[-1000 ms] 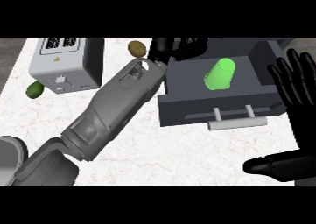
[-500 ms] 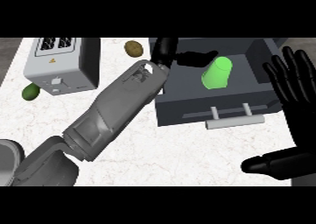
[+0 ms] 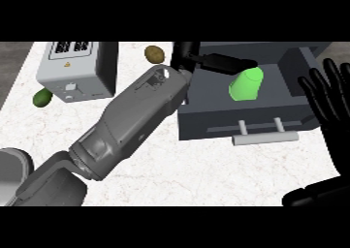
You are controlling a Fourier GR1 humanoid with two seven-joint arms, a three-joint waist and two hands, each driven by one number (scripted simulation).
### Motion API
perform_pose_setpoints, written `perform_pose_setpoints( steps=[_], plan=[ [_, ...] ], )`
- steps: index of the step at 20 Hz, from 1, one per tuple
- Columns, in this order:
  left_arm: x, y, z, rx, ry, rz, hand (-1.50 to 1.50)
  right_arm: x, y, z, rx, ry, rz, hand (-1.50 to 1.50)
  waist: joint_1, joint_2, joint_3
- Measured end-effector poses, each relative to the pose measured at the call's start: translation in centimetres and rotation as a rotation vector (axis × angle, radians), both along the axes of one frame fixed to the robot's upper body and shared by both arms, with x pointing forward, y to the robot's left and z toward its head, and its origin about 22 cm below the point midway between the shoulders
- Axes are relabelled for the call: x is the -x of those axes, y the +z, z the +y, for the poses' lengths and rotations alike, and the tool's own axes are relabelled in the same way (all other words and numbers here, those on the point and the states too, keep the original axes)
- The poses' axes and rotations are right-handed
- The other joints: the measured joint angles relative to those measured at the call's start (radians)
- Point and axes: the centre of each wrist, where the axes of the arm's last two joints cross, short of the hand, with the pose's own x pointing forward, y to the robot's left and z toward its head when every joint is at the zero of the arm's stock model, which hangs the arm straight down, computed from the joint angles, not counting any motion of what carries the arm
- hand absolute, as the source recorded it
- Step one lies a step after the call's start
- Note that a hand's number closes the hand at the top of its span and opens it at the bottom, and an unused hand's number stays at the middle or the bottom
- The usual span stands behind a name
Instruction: Pick up the cup, place it into the drawer and close the drawer
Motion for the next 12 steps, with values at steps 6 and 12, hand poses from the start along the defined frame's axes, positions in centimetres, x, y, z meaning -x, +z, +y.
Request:
perform_pose_setpoints(
  steps=[6, 12],
  plan=[
    [0.3, 0.3, 0.6, 0.105, -0.014, 0.013, -1.50, 0.8, 0.5, -1.1, 0.029, 0.008, 0.003, 1.50, 0.052, -0.013, -0.001],
    [-0.1, 0.8, 4.6, 0.189, 0.030, 0.024, -1.50, 1.6, 0.3, -2.4, 0.220, 0.032, -0.011, 1.50, 0.085, -0.022, -0.001]
  ],
)
